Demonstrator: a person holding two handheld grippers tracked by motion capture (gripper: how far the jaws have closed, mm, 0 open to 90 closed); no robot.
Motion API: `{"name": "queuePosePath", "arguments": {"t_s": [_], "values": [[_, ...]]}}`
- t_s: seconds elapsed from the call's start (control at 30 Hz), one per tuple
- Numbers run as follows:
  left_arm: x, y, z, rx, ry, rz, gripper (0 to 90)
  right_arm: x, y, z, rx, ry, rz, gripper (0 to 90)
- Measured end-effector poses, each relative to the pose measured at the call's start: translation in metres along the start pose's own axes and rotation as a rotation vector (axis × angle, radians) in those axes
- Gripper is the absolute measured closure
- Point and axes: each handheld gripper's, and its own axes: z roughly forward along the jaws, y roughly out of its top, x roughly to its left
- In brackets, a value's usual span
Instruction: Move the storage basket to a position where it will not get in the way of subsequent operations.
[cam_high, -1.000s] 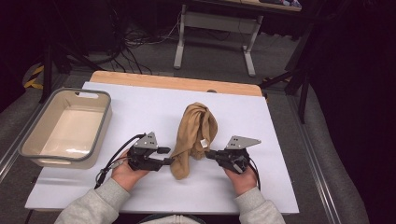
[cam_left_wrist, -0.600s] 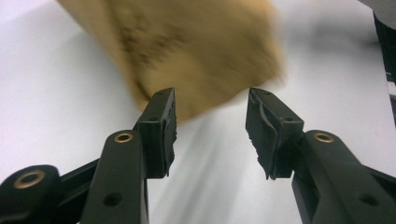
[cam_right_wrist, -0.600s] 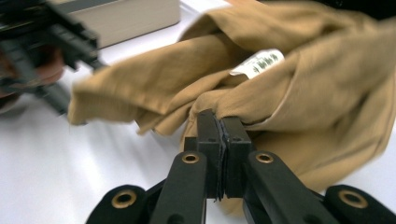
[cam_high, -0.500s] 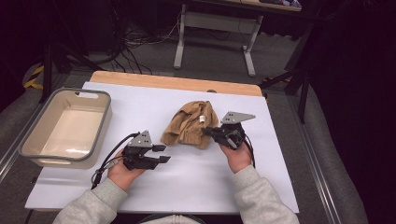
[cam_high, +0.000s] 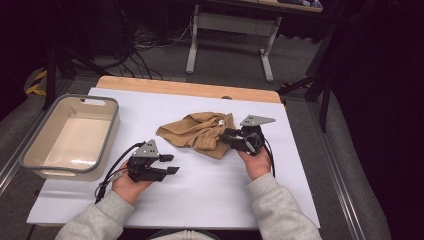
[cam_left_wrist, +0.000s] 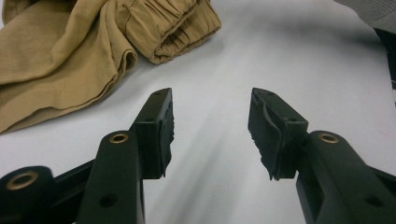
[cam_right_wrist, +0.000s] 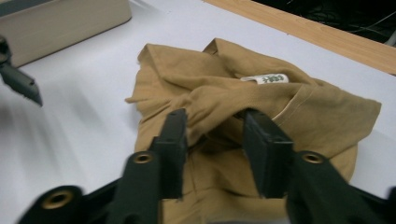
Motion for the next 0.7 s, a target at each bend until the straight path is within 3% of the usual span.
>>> {"name": "queuePosePath", "arguments": {"t_s": [0.13, 0.23, 0.47, 0.5, 0.6, 0.63, 0.67, 0.7], "values": [[0.0, 0.0, 0.0, -0.003, -0.003, -0.006, 49.9, 0.006, -0.014, -0.006, 0.026, 0.015, -0.027, 44.1], [0.0, 0.0, 0.002, -0.002, -0.006, -0.006, 49.7, 0.007, -0.023, -0.001, 0.073, 0.013, -0.056, 33.3], [0.0, -0.001, 0.002, 0.002, -0.01, -0.008, 49.3, 0.006, -0.029, 0.021, 0.143, 0.002, -0.099, 32.0], [0.001, -0.001, 0.002, 0.001, -0.011, -0.007, 49.2, 0.004, -0.033, 0.031, 0.188, 0.003, -0.096, 38.7], [0.001, -0.002, 0.002, 0.001, -0.016, -0.007, 49.0, 0.003, -0.036, 0.038, 0.226, 0.009, -0.085, 52.9], [0.001, -0.002, 0.002, 0.002, -0.017, -0.004, 48.9, 0.002, -0.036, 0.038, 0.225, 0.018, -0.076, 63.4], [0.001, -0.002, 0.002, 0.002, -0.016, -0.004, 48.9, 0.004, -0.034, 0.036, 0.225, 0.011, -0.093, 80.0], [0.001, -0.002, 0.002, 0.003, -0.017, -0.005, 48.9, 0.005, -0.033, 0.035, 0.229, 0.003, -0.109, 84.0]]}}
